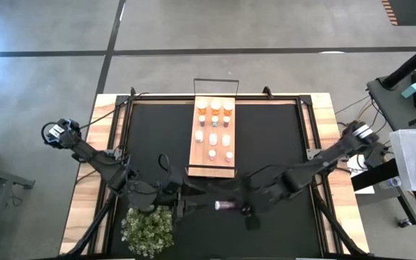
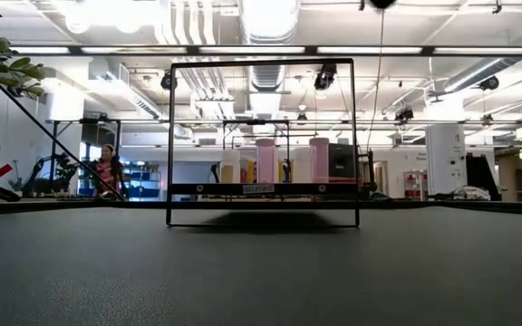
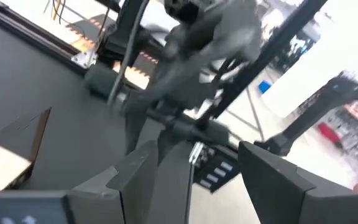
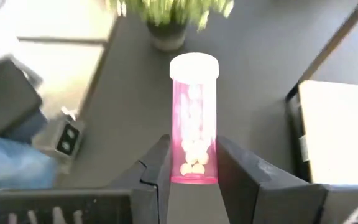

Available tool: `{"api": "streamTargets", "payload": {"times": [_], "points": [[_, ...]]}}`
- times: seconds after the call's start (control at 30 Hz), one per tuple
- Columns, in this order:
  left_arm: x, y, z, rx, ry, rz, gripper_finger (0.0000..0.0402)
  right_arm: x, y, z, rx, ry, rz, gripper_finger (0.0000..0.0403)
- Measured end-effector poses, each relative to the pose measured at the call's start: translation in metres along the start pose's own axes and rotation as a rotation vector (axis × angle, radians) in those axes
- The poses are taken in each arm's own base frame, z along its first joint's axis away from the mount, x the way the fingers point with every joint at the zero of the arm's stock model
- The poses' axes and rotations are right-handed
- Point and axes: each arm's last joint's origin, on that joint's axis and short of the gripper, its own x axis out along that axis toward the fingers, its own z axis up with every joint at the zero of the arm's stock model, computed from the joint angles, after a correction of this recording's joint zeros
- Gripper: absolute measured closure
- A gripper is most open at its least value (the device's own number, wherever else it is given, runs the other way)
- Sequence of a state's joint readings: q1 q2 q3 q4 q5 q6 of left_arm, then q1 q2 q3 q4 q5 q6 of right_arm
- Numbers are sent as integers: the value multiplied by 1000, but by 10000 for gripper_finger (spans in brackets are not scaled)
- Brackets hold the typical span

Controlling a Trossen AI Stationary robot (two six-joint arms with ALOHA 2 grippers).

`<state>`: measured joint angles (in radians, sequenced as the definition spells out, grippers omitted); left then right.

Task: Pick and place medicine bottles onto shelf by color
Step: Put the pink pill bottle aligned with the other pink pill bottles on the shelf

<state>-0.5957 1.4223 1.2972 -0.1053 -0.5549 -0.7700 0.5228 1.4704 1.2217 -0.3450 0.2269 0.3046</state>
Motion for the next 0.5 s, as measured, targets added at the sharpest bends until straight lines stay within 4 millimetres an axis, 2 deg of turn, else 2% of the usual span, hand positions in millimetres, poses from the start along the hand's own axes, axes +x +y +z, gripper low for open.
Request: {"api": "streamTargets", "payload": {"times": [0.17, 0.23, 0.37, 0.5], "points": [[6, 5, 12, -34, -61, 4, 194, -48, -8, 17, 32, -134, -26, 301], [8, 8, 16, 2, -80, 10, 194, -64, -12, 21, 43, -177, -63, 300], [13, 13, 25, 84, -125, 23, 194, -88, -19, 26, 68, -251, -122, 303], [19, 22, 38, 109, -177, 44, 194, -101, -22, 28, 83, -288, -131, 304]]}}
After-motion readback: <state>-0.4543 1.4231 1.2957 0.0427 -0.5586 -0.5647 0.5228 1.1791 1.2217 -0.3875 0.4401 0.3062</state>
